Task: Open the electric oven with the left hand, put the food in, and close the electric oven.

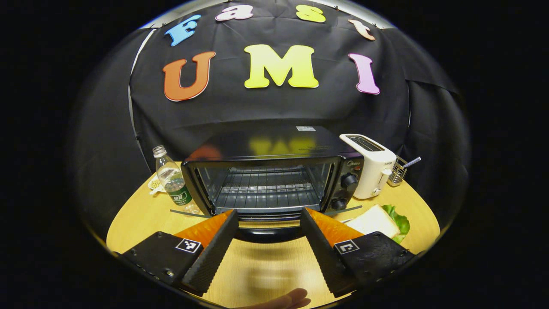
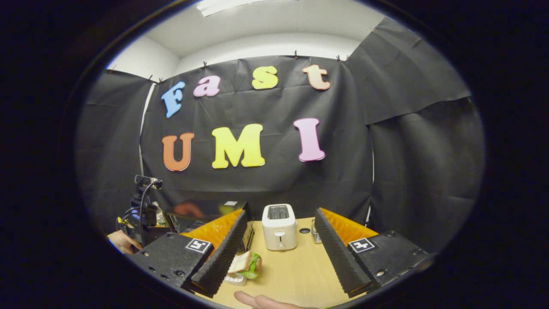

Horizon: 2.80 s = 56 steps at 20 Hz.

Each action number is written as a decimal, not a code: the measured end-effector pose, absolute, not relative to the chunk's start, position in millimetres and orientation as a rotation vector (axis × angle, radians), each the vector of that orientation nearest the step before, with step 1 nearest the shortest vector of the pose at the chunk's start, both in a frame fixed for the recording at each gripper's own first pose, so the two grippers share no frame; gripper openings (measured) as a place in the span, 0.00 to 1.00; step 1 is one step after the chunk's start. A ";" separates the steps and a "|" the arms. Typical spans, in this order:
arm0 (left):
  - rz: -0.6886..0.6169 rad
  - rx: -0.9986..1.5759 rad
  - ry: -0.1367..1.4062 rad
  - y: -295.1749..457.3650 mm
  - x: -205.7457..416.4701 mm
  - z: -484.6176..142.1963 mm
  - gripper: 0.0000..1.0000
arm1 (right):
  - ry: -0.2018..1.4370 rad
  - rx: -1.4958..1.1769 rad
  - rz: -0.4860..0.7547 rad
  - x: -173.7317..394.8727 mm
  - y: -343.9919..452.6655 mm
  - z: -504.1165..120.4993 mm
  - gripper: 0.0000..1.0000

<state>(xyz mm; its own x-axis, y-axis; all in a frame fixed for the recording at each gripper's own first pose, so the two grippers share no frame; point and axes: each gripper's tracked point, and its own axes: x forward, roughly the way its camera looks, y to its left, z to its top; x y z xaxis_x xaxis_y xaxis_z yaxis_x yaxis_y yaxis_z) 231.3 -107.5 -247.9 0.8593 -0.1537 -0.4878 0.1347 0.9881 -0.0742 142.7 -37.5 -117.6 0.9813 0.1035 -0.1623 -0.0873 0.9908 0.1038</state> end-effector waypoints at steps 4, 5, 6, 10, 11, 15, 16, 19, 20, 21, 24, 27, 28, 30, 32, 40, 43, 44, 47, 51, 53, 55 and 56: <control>-0.146 -0.039 0.490 -108.1 211.2 -263.9 0.97 | 0.188 0.113 0.101 143.1 -34.7 -125.6 1.00; -0.146 -0.036 0.491 -108.3 206.1 -269.6 0.96 | 0.196 0.119 0.108 143.4 -32.0 -129.1 1.00; -0.147 -0.034 0.490 -109.6 199.8 -275.5 0.97 | 0.205 0.122 0.109 144.2 -32.5 -132.2 1.00; -0.146 -0.041 0.500 -109.8 182.3 -296.5 0.97 | 0.222 0.114 0.105 146.6 -30.9 -141.1 1.00; -0.147 -0.039 0.511 -109.4 178.5 -302.9 0.97 | 0.228 0.113 0.106 146.6 -29.8 -144.5 0.93; -0.149 -0.031 0.521 -110.8 172.6 -317.7 0.83 | 0.257 0.110 0.105 147.4 -27.5 -155.9 1.00; -0.148 -0.035 0.526 -110.4 172.3 -323.0 0.95 | 0.267 0.116 0.103 147.8 -27.7 -157.3 1.00; -0.149 -0.041 0.540 -113.1 167.3 -339.3 0.94 | 0.295 0.130 0.106 148.5 -26.4 -166.4 1.00; -0.151 -0.041 0.557 -115.4 167.1 -347.9 0.94 | 0.302 0.132 0.106 148.8 -26.4 -168.8 1.00; -0.152 -0.041 0.580 -117.0 165.1 -359.6 0.94 | 0.305 0.131 0.106 149.1 -26.7 -170.0 1.00; -0.152 -0.033 0.557 -119.0 167.5 -359.2 0.95 | 0.309 0.122 0.115 148.3 -24.6 -172.7 1.00; -0.151 -0.034 0.549 -116.9 164.9 -359.1 0.95 | 0.335 0.123 0.134 148.4 -21.2 -178.9 1.00; -0.148 -0.034 0.533 -116.1 164.9 -354.2 0.94 | 0.353 0.120 0.153 149.1 -17.5 -182.7 1.00; -0.153 -0.035 0.520 -115.2 160.3 -341.8 0.95 | 0.400 0.115 0.222 152.0 -6.0 -191.5 1.00; -0.159 -0.034 0.456 -114.4 158.0 -314.9 0.95 | 0.446 0.126 0.273 156.3 -1.8 -202.7 1.00; -0.132 -0.051 0.166 -93.3 140.6 -177.4 0.94 | 0.725 0.226 0.387 194.0 10.7 -270.6 1.00; -0.100 -0.071 0.082 -82.8 131.4 -134.8 0.94 | 0.852 0.274 0.472 202.9 24.7 -298.7 1.00; -0.091 -0.072 0.050 -79.2 127.8 -120.7 0.94 | 0.899 0.296 0.499 205.9 30.4 -307.3 1.00; -0.037 -0.062 -0.030 -66.8 113.8 -87.5 0.94 | 1.052 0.411 0.604 206.1 46.0 -335.6 0.88; 0.056 -0.048 -0.063 -46.1 106.7 -67.5 0.94 | 1.251 0.601 0.720 200.6 66.8 -360.4 0.98; 0.067 -0.050 -0.051 -46.3 108.2 -68.8 0.94 | 1.320 0.620 0.750 200.1 72.2 -375.4 0.83; 0.074 -0.046 -0.033 -44.3 108.5 -72.8 0.94 | 1.374 0.641 0.797 195.2 83.1 -382.7 0.96; 0.080 -0.041 -0.025 -43.1 109.9 -73.8 0.94 | 1.395 0.655 0.808 193.5 86.1 -386.2 0.95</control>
